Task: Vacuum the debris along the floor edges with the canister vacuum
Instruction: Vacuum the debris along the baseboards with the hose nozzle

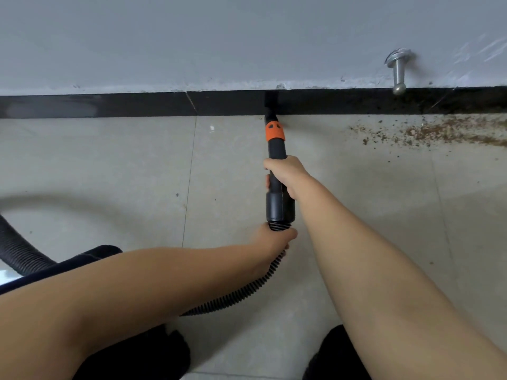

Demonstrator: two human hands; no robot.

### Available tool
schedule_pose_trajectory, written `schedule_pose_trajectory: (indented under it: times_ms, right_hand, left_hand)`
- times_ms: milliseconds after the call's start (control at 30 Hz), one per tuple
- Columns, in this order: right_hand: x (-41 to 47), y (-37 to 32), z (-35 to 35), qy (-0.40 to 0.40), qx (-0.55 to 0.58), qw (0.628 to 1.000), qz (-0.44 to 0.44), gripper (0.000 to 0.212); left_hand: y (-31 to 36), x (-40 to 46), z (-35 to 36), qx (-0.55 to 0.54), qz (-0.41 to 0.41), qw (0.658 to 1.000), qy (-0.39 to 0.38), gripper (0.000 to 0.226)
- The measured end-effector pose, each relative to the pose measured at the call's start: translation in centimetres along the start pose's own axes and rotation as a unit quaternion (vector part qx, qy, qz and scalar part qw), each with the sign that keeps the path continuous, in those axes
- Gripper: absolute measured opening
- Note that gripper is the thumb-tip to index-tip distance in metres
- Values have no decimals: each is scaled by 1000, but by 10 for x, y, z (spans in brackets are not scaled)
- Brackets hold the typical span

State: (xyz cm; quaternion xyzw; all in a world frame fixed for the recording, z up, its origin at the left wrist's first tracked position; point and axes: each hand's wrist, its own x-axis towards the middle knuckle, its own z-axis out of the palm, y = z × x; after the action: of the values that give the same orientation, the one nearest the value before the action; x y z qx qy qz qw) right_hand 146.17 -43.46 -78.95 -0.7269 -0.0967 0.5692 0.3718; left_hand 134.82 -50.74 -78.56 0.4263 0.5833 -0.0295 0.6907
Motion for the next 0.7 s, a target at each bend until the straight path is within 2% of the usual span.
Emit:
schedule_pose_trajectory:
  times_ms: [133,267,500,600,700]
  right_hand:
    - [5,-2,29,-49,-12,999,-7,11]
    - [8,0,33,-60,-12,998,-10,11]
    - [-23,6,-20,26,62,997,28,9]
    - [-30,8,-57,60,74,995,42,10]
    - [-29,22,-89,83,60,994,36,10]
  left_hand:
    - [-6,1,-21,1,-9,999,45,12]
    - [-1,-1,-23,33,-29,998,46,12]
    - [35,-28,1,147,-112,982,-42,14]
    - [39,-30,31,169,-102,977,-79,13]
    - [26,-19,66,136,-84,982,-102,11]
